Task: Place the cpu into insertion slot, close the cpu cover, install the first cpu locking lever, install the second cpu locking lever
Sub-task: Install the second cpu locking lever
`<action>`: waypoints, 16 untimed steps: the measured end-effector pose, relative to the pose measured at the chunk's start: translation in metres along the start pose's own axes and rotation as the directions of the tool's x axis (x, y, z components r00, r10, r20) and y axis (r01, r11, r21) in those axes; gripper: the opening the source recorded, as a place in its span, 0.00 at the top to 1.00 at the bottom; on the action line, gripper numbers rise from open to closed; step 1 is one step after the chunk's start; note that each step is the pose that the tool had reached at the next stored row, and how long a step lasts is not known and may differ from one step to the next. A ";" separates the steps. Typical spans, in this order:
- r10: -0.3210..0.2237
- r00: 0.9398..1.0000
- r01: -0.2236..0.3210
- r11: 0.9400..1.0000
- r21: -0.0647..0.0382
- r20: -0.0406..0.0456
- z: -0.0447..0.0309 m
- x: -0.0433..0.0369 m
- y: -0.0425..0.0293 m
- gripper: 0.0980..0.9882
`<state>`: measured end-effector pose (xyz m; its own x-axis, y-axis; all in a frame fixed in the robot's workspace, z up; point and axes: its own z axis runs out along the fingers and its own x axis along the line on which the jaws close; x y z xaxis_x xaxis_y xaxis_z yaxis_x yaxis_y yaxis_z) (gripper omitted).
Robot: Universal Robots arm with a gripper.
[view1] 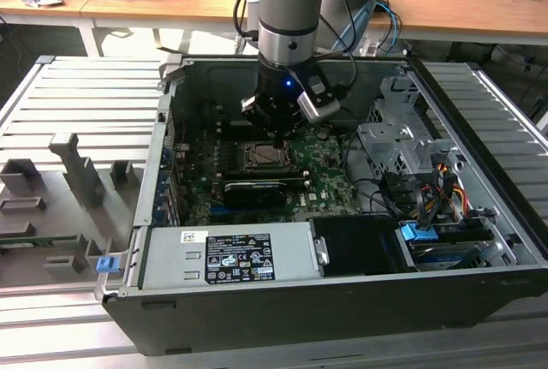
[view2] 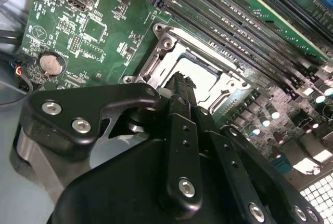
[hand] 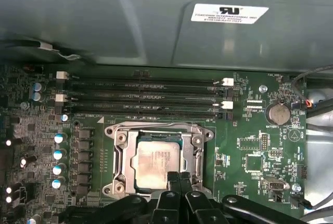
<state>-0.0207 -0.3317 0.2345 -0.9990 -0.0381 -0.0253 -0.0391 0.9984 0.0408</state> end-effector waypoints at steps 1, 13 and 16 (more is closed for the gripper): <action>0.000 1.000 0.000 1.000 0.000 0.000 0.0000 0.0000 -0.0003 0.99; 0.001 1.000 -0.001 1.000 0.000 -0.013 -0.0006 0.0005 -0.0183 0.99; 0.001 1.000 -0.001 1.000 -0.002 -0.012 -0.0009 0.0007 -0.0255 0.99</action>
<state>-0.0205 -0.3573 0.2344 -0.9992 -0.0381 -0.0129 -0.0386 0.9983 0.0430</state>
